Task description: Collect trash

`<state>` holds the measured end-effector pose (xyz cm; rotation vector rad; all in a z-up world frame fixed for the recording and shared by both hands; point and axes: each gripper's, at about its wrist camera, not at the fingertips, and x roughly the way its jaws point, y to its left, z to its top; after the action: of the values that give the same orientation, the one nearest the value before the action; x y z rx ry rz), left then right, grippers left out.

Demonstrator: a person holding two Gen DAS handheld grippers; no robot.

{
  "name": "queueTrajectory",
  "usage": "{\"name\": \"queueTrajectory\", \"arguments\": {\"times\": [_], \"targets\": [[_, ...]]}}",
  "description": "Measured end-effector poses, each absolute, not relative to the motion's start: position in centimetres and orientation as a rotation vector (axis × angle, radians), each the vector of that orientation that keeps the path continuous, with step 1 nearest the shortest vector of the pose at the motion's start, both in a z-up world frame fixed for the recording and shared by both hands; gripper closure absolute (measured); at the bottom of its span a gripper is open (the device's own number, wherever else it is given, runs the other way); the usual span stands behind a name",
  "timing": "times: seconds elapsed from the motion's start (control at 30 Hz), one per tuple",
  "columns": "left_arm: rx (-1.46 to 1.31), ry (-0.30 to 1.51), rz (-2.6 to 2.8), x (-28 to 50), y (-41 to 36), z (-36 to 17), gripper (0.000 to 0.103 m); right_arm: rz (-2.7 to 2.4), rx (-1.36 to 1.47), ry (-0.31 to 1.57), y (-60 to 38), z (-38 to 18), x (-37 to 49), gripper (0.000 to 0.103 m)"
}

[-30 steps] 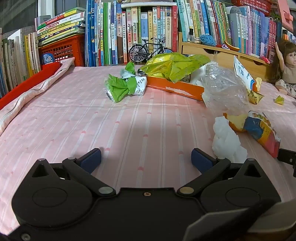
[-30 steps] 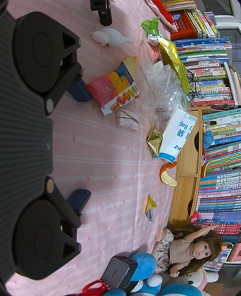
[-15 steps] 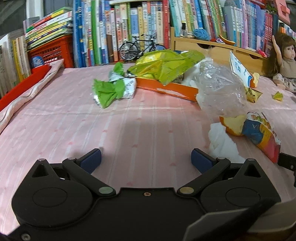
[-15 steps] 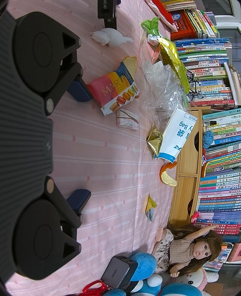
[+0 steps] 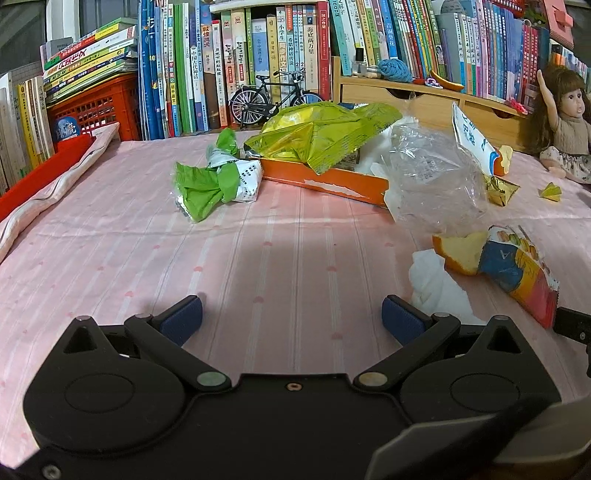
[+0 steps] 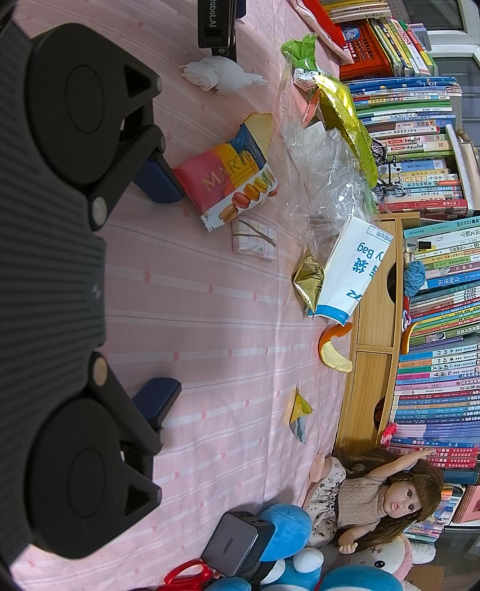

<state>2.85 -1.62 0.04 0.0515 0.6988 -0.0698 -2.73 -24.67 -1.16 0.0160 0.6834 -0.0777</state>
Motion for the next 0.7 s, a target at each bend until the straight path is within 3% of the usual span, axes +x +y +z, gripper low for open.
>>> {"name": "queueTrajectory", "arguments": {"times": [0.7], "targets": [[0.051, 0.697, -0.069, 2.78, -1.67, -0.01, 0.0, -0.078, 0.016, 0.684, -24.64, -1.17, -2.75, 0.0]]}}
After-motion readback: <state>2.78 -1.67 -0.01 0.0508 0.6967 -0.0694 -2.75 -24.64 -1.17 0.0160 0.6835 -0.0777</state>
